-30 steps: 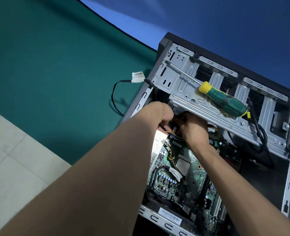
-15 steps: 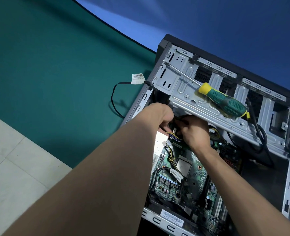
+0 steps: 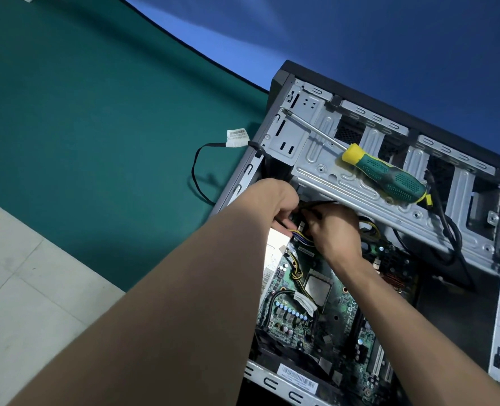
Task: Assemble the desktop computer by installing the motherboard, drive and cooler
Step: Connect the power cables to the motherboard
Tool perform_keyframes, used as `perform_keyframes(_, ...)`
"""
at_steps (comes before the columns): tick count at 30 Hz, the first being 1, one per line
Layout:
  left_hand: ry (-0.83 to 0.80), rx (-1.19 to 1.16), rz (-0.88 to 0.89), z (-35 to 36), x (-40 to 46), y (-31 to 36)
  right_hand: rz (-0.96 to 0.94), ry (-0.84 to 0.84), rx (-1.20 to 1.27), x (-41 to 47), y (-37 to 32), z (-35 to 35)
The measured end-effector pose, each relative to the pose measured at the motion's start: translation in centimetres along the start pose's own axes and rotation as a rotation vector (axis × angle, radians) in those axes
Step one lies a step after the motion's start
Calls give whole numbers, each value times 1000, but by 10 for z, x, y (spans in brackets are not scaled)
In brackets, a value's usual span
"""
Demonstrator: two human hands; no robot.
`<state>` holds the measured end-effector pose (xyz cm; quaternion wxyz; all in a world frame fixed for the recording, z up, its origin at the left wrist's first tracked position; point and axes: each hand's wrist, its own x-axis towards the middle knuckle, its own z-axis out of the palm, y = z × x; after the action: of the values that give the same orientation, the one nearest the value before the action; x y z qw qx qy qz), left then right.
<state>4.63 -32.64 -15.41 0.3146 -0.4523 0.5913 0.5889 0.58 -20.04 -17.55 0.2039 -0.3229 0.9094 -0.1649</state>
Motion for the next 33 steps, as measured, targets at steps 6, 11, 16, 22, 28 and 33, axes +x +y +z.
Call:
perform_keyframes(6, -10, 15, 2, 0, -2, 1, 41, -93, -3, 2, 1, 1)
perform_keyframes(11, -30, 1, -3, 0, -4, 1, 45, -106, -10, 4, 1, 1)
perform_keyframes(16, -39, 19, -12, 0, -1, 2, 66, -148, 4, 4, 1, 0)
perform_keyframes(22, -38, 1, -32, 1, 0, 1, 63, -96, 69, 3, 1, -3)
perform_keyframes(28, -44, 3, -26, -1, -1, 1, 51, -61, -1, 0, 1, -2)
perform_keyframes(33, -59, -14, -43, -4, -1, 1, 69, -87, -19, -1, 0, -4)
